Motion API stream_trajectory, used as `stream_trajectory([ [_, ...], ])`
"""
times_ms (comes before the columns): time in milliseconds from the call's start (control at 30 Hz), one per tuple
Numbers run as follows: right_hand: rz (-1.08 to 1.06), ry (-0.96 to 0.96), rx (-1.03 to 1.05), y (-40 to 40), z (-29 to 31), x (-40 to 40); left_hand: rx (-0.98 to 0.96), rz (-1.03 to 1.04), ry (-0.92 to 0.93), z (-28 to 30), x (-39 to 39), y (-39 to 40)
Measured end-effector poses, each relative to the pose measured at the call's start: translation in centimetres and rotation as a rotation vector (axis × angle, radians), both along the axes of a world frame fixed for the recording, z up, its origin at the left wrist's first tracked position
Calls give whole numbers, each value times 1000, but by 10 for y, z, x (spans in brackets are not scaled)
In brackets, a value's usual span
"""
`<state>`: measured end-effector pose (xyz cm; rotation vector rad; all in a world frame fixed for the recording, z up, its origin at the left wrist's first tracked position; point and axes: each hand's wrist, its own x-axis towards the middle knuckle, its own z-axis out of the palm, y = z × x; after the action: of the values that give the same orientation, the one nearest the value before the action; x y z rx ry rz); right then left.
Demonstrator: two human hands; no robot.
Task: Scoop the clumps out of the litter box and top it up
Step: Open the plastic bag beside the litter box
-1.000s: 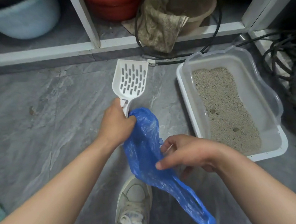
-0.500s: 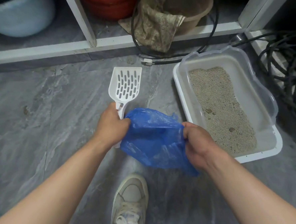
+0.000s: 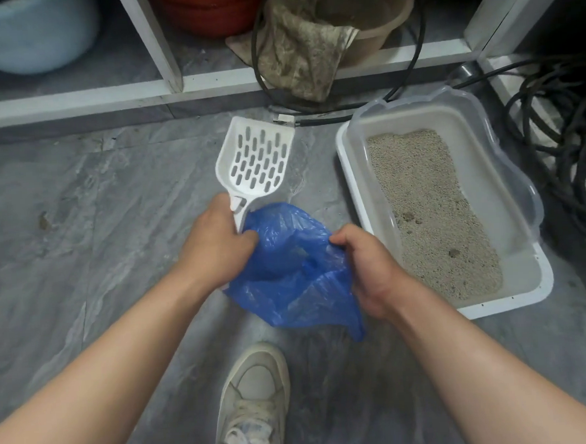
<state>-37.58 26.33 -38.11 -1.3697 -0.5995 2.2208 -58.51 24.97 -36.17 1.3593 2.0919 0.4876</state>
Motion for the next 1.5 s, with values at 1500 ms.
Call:
stream_trajectory([
  [1500, 139, -825, 610, -23, -4, -7, -71, -170, -556, 3, 7, 7],
])
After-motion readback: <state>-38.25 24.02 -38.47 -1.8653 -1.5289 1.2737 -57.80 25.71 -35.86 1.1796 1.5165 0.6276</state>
